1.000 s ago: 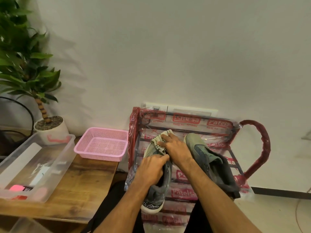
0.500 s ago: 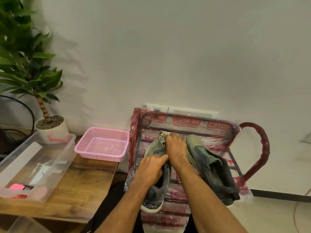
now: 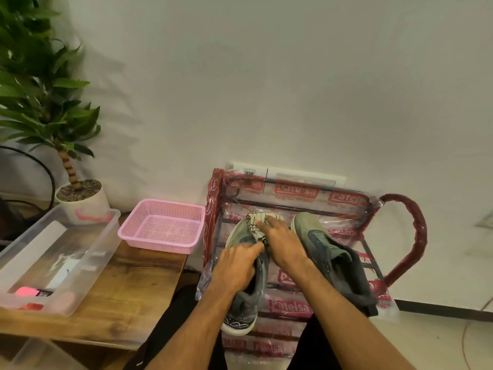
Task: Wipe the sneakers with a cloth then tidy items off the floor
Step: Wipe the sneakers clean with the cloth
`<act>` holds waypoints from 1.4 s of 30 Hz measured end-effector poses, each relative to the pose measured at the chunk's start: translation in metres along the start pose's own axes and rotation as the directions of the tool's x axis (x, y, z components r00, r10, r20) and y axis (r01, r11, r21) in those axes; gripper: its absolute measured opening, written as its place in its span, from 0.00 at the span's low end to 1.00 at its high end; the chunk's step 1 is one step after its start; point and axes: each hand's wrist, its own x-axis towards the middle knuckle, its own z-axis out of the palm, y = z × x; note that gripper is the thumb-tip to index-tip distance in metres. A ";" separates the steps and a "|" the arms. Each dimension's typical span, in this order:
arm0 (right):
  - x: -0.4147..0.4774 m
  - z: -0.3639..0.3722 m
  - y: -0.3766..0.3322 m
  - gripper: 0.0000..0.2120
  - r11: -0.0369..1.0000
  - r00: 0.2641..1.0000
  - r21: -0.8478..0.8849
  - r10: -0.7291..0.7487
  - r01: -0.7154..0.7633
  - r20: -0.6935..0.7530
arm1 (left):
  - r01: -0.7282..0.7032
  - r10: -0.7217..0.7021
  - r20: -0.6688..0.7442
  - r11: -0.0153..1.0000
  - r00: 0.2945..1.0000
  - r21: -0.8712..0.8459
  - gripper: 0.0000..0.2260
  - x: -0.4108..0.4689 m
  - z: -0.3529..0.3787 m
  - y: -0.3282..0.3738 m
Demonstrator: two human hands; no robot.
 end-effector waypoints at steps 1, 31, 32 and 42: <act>-0.002 -0.003 -0.005 0.28 0.999 0.999 0.016 0.029 -0.029 -0.020 | 0.005 -0.005 0.002 1.000 1.000 0.009 0.14 0.000 0.000 0.000; -0.027 -0.089 0.001 0.06 0.778 0.840 0.400 0.287 -0.485 0.460 | 0.058 -0.059 -0.019 0.997 0.998 -0.058 0.18 -0.003 -0.011 0.008; -0.027 -0.089 0.003 0.06 0.770 0.848 0.406 0.319 -0.493 0.424 | 0.071 -0.073 -0.017 0.996 0.997 -0.060 0.18 -0.003 -0.013 0.009; -0.014 -0.054 -0.021 0.05 0.793 0.925 0.477 0.340 -0.379 0.169 | 0.371 -0.386 0.185 0.922 0.904 0.111 0.23 -0.007 -0.035 0.009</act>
